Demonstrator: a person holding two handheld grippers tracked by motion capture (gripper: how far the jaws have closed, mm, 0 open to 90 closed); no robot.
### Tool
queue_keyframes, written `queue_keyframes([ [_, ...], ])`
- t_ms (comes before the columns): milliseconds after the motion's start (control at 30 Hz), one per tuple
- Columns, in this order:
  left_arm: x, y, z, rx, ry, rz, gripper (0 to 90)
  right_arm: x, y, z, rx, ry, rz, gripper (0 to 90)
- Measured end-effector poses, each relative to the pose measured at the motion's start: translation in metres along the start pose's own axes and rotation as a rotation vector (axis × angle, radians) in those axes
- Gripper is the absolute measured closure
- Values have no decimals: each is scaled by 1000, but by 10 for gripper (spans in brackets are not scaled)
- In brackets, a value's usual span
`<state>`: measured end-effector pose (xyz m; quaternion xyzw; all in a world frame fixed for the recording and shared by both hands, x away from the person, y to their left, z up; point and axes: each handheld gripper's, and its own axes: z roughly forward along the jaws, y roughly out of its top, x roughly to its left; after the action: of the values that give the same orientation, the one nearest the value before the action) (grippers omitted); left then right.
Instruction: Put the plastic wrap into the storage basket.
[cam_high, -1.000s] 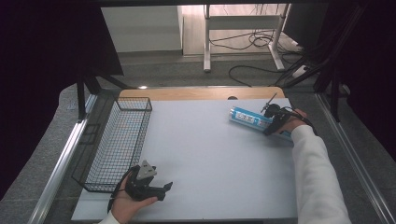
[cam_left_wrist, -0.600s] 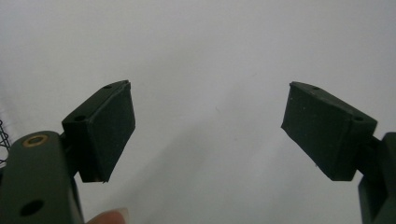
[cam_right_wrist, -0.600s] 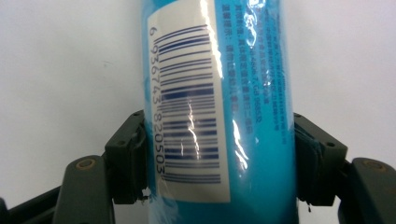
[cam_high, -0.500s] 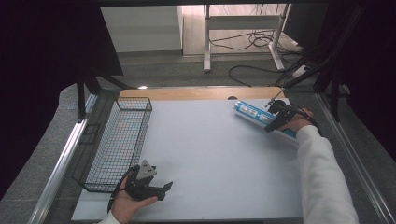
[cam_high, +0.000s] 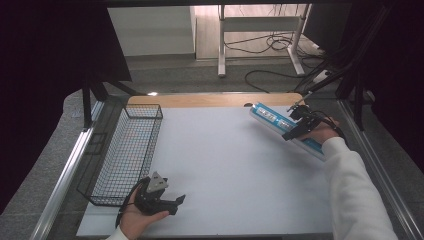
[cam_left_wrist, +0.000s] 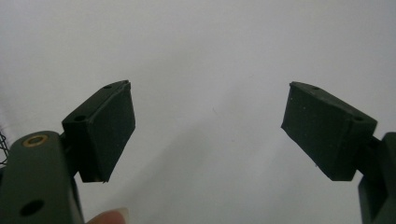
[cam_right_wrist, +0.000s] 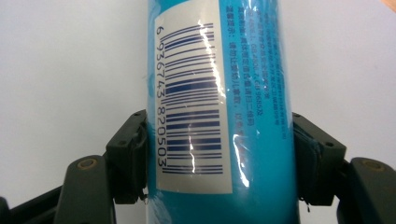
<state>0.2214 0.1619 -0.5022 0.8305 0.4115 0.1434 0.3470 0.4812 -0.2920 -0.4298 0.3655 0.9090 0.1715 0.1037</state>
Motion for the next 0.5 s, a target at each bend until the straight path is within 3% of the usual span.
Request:
queue_keyframes([
  [200,0,0,1,1,-1,-2,171,15,2,-9,-35,22,42,322],
  [300,0,0,1,-2,-1,-8,171,30,3,-14,-59,55,53,322],
  [500,0,0,2,-2,-3,-12,171,45,5,-17,-83,80,61,322],
])
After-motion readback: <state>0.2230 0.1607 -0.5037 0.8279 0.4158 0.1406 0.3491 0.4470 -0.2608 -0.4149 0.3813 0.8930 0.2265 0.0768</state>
